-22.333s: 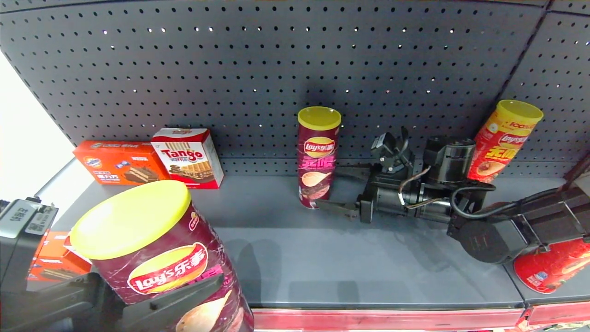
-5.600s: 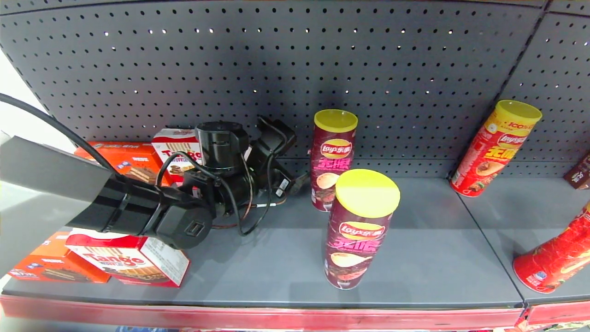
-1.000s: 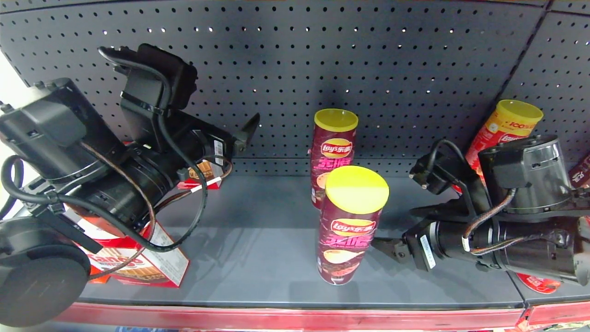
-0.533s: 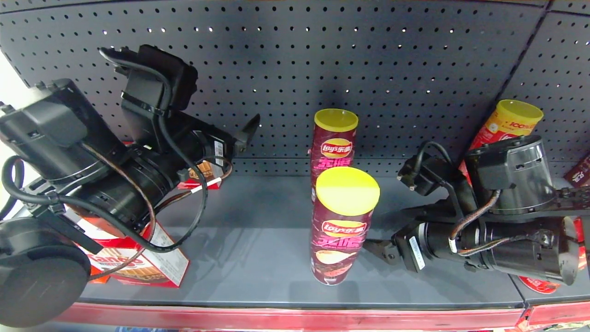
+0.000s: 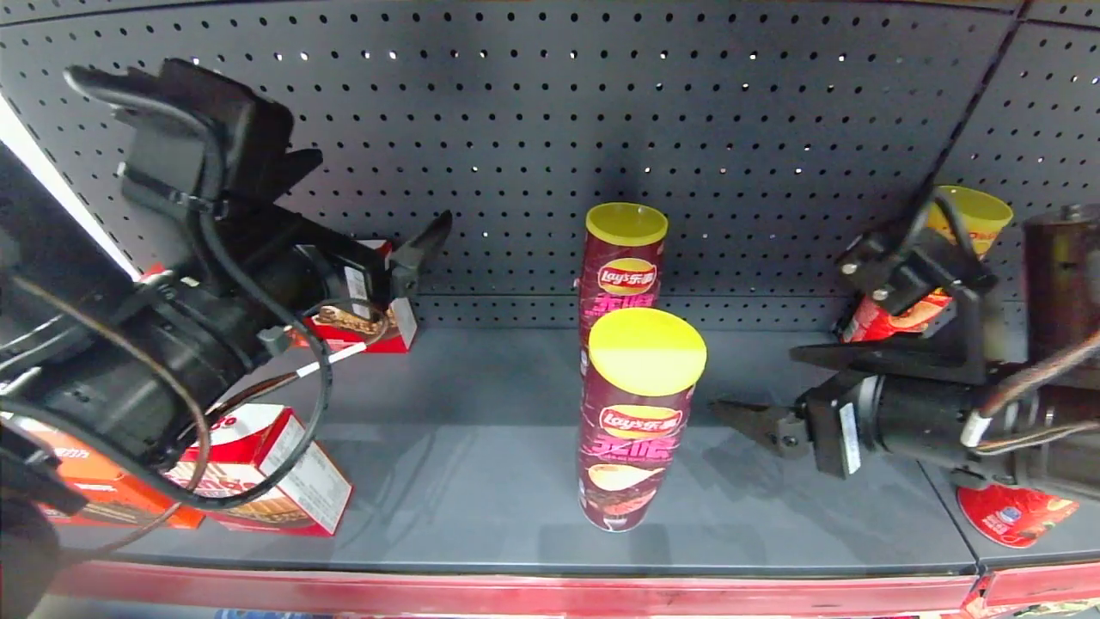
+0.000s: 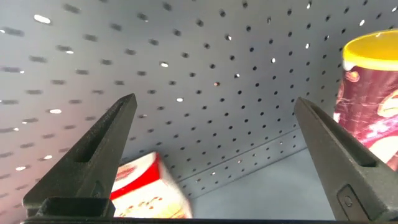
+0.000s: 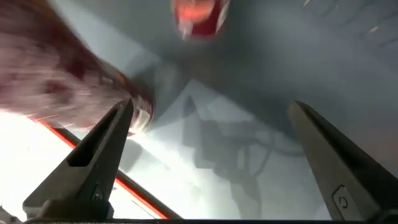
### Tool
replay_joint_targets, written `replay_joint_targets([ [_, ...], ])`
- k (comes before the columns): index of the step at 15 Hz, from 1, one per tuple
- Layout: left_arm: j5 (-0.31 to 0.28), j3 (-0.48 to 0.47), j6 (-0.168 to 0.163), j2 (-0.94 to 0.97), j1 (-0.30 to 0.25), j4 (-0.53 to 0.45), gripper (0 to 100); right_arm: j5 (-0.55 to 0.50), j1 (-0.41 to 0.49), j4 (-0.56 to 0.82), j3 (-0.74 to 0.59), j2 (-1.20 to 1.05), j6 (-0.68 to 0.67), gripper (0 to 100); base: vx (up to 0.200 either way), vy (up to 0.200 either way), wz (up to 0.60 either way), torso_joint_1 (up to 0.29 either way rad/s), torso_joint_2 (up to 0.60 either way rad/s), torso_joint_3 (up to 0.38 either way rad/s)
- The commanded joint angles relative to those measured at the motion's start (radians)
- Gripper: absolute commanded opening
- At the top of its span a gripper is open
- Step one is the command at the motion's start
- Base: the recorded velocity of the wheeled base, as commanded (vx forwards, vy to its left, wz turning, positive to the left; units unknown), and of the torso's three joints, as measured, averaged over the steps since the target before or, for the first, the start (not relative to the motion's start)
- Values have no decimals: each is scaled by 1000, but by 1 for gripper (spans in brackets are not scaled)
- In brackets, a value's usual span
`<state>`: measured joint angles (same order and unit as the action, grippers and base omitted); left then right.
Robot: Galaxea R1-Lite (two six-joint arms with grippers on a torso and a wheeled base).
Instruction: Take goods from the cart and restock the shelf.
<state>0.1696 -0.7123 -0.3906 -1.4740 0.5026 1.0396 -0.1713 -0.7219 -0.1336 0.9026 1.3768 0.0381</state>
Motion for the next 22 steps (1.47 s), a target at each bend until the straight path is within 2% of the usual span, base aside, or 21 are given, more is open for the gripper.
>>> replay_joint_targets([
  [1, 5, 114, -1, 190, 2, -29, 100, -5, -5, -3, -59, -203, 54, 100, 0, 0, 0, 0, 0, 0],
  [3, 22, 163, -2, 278, 5, -69, 100, -14, -7, -1, -105, -286, 89, 100, 0, 0, 0, 0, 0, 0],
  [5, 41, 185, -2, 462, 11, -243, 100, -4, -8, 11, -142, -438, 94, 100, 0, 0, 0, 0, 0, 0],
  [6, 41, 183, -2, 494, 11, -277, 100, -1, -11, 11, -148, -461, 98, 100, 0, 0, 0, 0, 0, 0],
  [9, 39, 188, -2, 736, 11, -567, 100, -1, -14, 11, -254, -647, 126, 100, 0, 0, 0, 0, 0, 0],
  [10, 38, 191, -2, 788, 11, -639, 100, -1, -16, 11, -284, -687, 125, 100, 0, 0, 0, 0, 0, 0],
  [11, 36, 194, -2, 810, 11, -668, 100, -1, -14, 9, -298, -700, 123, 100, 0, 0, 0, 0, 0, 0],
  [12, 36, 212, -2, 900, 11, -762, 100, -1, -13, 9, -355, -760, 121, 100, 0, 0, 0, 0, 0, 0],
  [14, 36, 232, -1, 948, 10, -796, 100, -4, -10, 12, -387, -792, 121, 100, 0, 0, 0, 0, 0, 0],
  [16, 38, 300, -1, 1060, 7, -868, 100, -10, 13, 16, -478, -875, 121, 100, 0, 0, 0, 0, 0, 0],
  [18, 36, 373, 3, 1147, 2, -928, 100, -8, 21, 14, -576, -946, 118, 100, 0, 0, 0, 0, 0, 0],
  [22, 33, 573, 26, 1224, 16, -941, 100, -4, 19, 11, -729, -1024, 77, 100, 0, 0, 0, 0, 0, 0],
])
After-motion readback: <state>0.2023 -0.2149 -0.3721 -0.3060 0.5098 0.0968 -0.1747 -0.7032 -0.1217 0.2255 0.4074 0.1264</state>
